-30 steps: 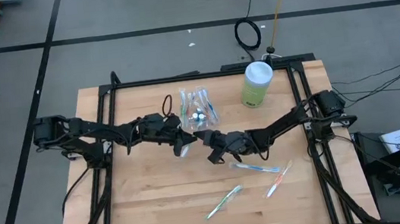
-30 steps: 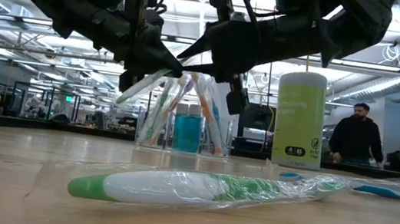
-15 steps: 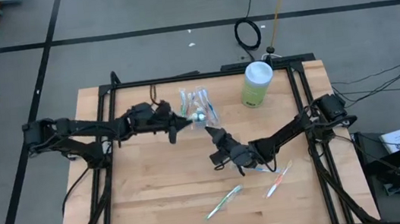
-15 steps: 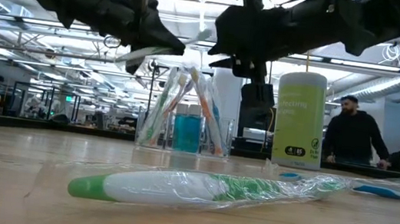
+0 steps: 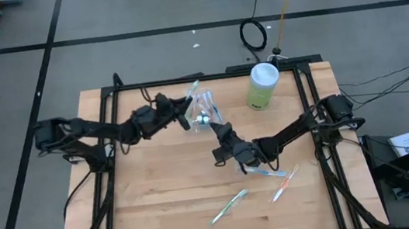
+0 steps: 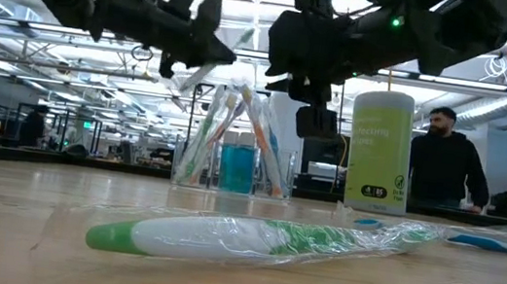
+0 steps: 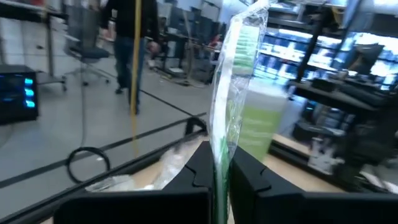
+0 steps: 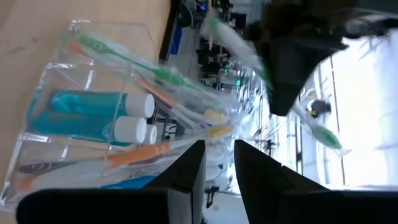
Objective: Pick & Place toothbrushing station
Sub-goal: Put the green toothbrush into the transparent organizer
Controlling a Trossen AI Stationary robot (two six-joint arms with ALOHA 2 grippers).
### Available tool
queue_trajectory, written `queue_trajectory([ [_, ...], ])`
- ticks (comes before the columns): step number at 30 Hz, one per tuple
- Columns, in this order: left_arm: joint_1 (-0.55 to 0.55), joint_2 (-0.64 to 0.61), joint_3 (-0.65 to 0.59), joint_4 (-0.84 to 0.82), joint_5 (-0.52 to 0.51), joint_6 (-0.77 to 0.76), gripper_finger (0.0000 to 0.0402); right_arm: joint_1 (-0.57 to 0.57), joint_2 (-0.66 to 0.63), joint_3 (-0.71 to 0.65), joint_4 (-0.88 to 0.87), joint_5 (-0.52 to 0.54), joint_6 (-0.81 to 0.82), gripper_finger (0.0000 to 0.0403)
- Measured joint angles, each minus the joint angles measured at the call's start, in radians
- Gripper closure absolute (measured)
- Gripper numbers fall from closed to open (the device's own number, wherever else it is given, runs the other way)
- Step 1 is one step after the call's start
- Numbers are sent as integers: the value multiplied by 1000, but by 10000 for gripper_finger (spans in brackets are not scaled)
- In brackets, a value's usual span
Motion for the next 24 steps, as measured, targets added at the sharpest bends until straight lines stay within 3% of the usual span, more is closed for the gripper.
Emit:
queue_trajectory([
  [5, -9, 125, 0, 123, -102, 19, 365, -12, 0, 0, -1, 0, 23, 325],
  [10, -6, 214, 1, 198, -106, 2, 377, -18, -1, 0, 3, 14, 128, 326],
  [15, -11, 246, 1, 253, -90, 3, 386, -76, -58, 0, -10, 23, 405, 342],
  [21, -37, 247, 1, 318, -63, 80, 361, -109, -174, -11, -200, -42, 736, 368],
  [24, -54, 247, 1, 340, -62, 81, 369, -132, -239, -27, -289, -175, 969, 379],
])
